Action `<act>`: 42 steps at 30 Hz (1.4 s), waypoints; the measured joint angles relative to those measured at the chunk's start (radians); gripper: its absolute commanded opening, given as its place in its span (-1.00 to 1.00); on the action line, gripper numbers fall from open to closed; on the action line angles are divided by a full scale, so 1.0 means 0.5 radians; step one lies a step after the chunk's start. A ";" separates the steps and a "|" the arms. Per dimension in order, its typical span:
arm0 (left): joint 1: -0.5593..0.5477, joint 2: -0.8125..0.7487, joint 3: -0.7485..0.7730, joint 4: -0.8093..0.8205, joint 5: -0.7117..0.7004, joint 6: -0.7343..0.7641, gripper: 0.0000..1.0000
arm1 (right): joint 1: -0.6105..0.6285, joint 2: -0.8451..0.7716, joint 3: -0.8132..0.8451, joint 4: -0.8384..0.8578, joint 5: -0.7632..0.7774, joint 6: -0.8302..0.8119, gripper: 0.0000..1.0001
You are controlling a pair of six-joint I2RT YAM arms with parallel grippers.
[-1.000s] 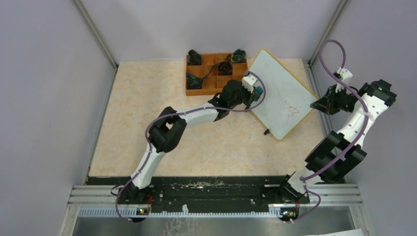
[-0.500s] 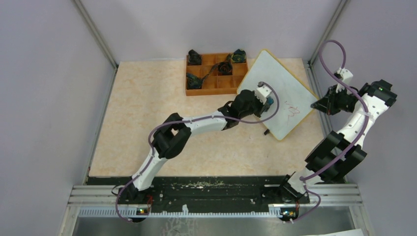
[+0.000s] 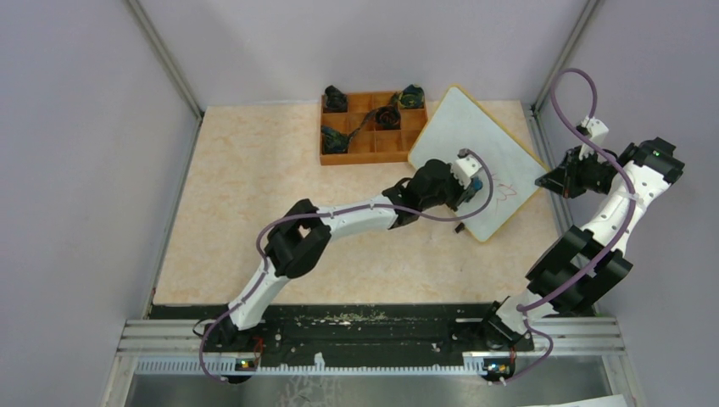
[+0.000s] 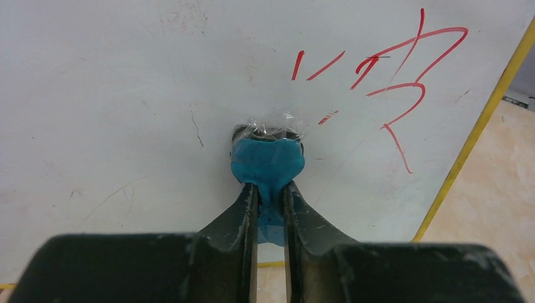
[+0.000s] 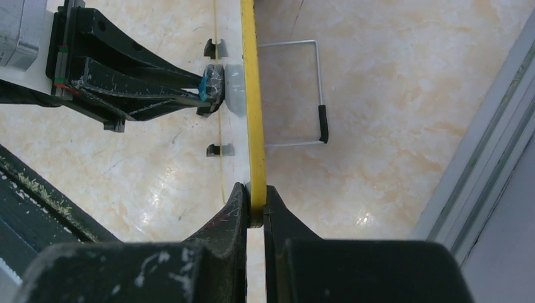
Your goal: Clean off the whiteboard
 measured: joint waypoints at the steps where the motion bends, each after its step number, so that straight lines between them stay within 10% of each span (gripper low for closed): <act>1: 0.003 0.001 0.018 -0.029 -0.008 0.014 -1.00 | 0.000 0.000 0.000 -0.001 -0.001 0.000 -1.00; 16: 0.235 0.025 0.450 -0.208 -0.022 0.023 -1.00 | 0.010 -0.001 -0.002 -0.050 -0.057 -0.016 -1.00; 34: -0.299 0.103 0.417 -0.172 0.138 0.011 -1.00 | 0.008 -0.001 -0.012 -0.043 -0.072 -0.018 -1.00; 42: -0.213 0.103 0.417 -0.170 0.079 0.040 -1.00 | 0.008 -0.001 -0.012 -0.049 -0.076 -0.025 -1.00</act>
